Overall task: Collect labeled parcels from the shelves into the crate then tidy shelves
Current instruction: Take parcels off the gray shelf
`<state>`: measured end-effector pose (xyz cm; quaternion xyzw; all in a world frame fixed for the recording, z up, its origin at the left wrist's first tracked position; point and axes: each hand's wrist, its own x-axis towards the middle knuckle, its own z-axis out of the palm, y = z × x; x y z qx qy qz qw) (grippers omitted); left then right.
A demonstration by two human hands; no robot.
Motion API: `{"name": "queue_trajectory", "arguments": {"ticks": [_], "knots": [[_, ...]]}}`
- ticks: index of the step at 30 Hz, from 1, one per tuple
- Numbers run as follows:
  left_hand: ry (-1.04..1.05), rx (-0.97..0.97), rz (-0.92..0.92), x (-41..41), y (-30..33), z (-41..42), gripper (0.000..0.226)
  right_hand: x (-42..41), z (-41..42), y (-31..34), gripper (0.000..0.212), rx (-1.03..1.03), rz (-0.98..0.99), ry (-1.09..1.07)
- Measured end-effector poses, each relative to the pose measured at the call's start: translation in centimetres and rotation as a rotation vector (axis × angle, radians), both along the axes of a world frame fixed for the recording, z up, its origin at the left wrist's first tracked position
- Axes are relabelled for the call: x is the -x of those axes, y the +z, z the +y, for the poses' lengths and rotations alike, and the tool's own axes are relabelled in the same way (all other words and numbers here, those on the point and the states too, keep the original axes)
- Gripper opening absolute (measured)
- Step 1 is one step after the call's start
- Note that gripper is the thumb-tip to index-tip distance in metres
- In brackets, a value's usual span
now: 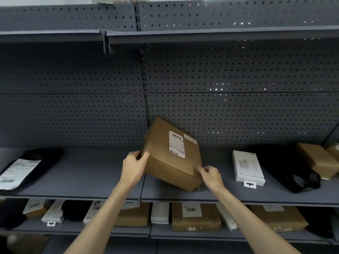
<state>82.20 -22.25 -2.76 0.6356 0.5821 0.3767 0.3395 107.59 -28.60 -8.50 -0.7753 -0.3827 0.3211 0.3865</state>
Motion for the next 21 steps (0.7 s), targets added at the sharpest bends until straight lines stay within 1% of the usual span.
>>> {"name": "queue_trajectory", "arguments": {"ticks": [3, 6, 9, 11, 13, 16, 21], "knots": [[-0.010, 0.119, -0.059, -0.7, -2.7, -0.1, 0.056, -1.6, -1.1, -0.5, 0.045, -0.001, -0.039, -0.025], [-0.047, 0.231, -0.124, -1.5, -4.7, -0.3, 0.053, -3.2, -1.9, -0.7, 0.055, -0.013, -0.059, -0.052], [-0.108, 0.321, -0.141, -2.2, -6.5, -0.4, 0.058, -4.5, -2.3, -1.2, 0.065, 0.012, -0.034, -0.037], [-0.109, 0.347, -0.118, -2.6, -7.3, -0.5, 0.055, -4.8, -2.4, -1.5, 0.071, 0.022, 0.013, -0.021], [-0.100, 0.348, -0.122, -2.8, -7.9, -0.5, 0.054, -4.8, -2.4, -1.8, 0.071, 0.021, 0.049, -0.014], [-0.091, 0.347, -0.154, -2.8, -8.2, -0.2, 0.069, -4.9, -2.1, -2.1, 0.060, 0.006, 0.099, 0.003], [-0.101, 0.349, -0.190, -2.6, -8.4, 0.1, 0.081, -5.4, -1.8, -2.8, 0.066, -0.004, 0.173, 0.005]]}}
